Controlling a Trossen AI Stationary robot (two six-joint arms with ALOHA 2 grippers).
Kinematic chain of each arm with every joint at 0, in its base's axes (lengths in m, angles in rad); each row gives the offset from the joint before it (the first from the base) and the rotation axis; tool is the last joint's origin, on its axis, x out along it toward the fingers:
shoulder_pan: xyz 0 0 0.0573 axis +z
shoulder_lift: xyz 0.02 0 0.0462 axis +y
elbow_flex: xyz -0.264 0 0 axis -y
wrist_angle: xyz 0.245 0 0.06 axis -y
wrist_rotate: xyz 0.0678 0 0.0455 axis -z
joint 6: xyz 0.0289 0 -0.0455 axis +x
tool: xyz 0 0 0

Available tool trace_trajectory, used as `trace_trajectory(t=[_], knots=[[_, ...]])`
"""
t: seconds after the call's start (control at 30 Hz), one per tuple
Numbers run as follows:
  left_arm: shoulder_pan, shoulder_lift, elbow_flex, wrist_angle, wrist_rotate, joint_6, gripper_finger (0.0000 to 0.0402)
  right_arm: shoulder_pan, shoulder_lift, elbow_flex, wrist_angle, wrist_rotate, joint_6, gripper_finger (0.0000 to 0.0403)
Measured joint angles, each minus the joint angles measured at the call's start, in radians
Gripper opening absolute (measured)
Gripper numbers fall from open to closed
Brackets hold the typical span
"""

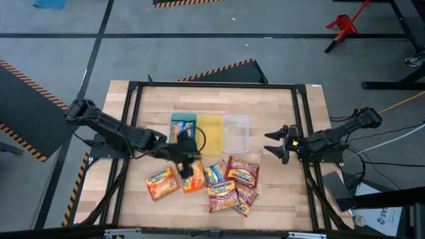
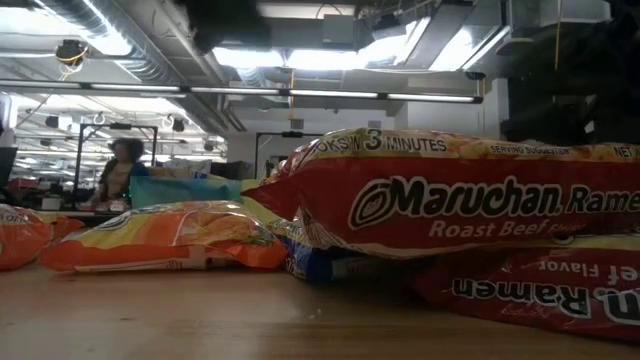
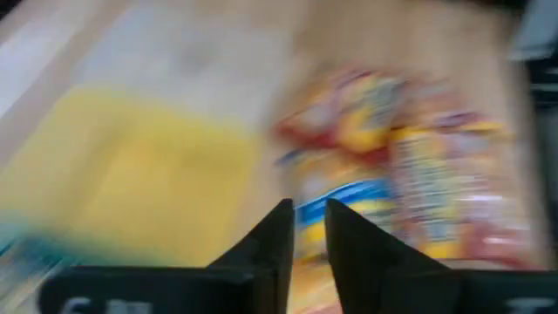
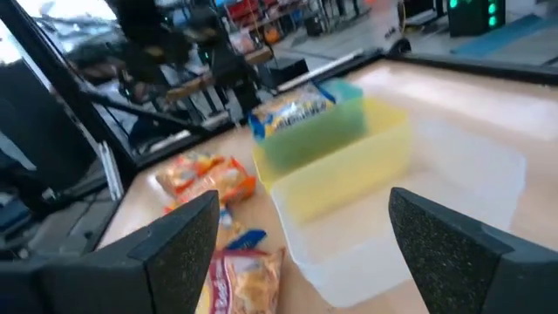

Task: Sort Maruchan noodles
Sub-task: Put the red bag into the yellow bin

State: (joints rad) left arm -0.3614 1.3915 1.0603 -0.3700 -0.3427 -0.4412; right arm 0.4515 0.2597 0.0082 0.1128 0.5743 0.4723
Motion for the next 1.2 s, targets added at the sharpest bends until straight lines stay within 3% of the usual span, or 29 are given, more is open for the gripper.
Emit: trace_trajectory(t=[0.17,0.43,0.8,0.97,1.2], knots=[[-0.103,0.055,0.000,0.191,0.102,0.205,0.0120,0.000,0.128,0.000,0.062,-0.001,0.006,0.0321],[-0.229,0.220,0.000,0.265,0.025,0.688,0.0160,0.000,0.229,0.000,0.131,-0.006,0.025,0.0321],[-0.215,0.373,0.000,0.353,0.021,0.746,0.0204,0.000,0.236,0.000,0.131,-0.009,0.025,0.0321],[-0.217,0.418,0.000,0.371,0.046,0.855,0.0226,0.000,0.236,0.000,0.131,-0.008,0.025,0.0321],[-0.233,0.469,0.000,0.390,-0.079,1.036,0.0237,0.000,0.236,0.001,0.131,-0.007,0.025,0.0321]])
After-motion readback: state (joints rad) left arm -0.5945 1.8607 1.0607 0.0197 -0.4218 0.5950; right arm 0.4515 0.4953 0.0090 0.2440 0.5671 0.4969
